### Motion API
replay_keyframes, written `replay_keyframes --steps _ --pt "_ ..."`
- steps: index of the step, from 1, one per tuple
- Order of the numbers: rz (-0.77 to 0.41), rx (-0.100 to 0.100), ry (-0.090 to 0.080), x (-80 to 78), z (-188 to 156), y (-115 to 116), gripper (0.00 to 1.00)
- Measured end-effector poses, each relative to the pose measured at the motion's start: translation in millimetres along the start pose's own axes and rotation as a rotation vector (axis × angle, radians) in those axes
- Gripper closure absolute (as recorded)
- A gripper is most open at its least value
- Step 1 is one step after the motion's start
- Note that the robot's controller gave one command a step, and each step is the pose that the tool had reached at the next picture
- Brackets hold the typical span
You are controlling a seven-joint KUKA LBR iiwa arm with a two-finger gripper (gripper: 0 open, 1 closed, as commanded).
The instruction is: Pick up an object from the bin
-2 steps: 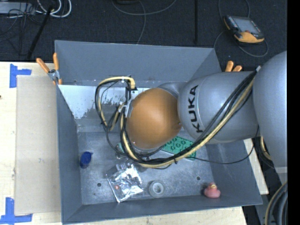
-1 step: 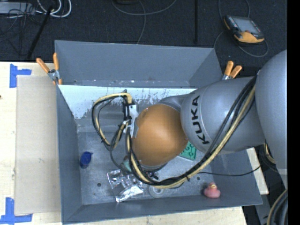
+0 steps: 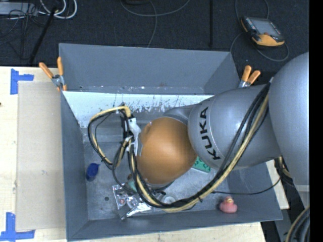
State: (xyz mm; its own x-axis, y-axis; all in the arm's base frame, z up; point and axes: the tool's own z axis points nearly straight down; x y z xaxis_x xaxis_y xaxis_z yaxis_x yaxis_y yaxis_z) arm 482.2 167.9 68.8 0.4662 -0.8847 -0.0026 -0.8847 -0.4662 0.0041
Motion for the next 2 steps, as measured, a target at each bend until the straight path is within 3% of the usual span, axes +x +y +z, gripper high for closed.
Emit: replay_keyframes --steps 1,2 --pt "-0.317 0.004 0.002 17.6 -66 12 0.0" --pt "-0.886 -0.002 -0.002 10.5 1 -22 0.0"
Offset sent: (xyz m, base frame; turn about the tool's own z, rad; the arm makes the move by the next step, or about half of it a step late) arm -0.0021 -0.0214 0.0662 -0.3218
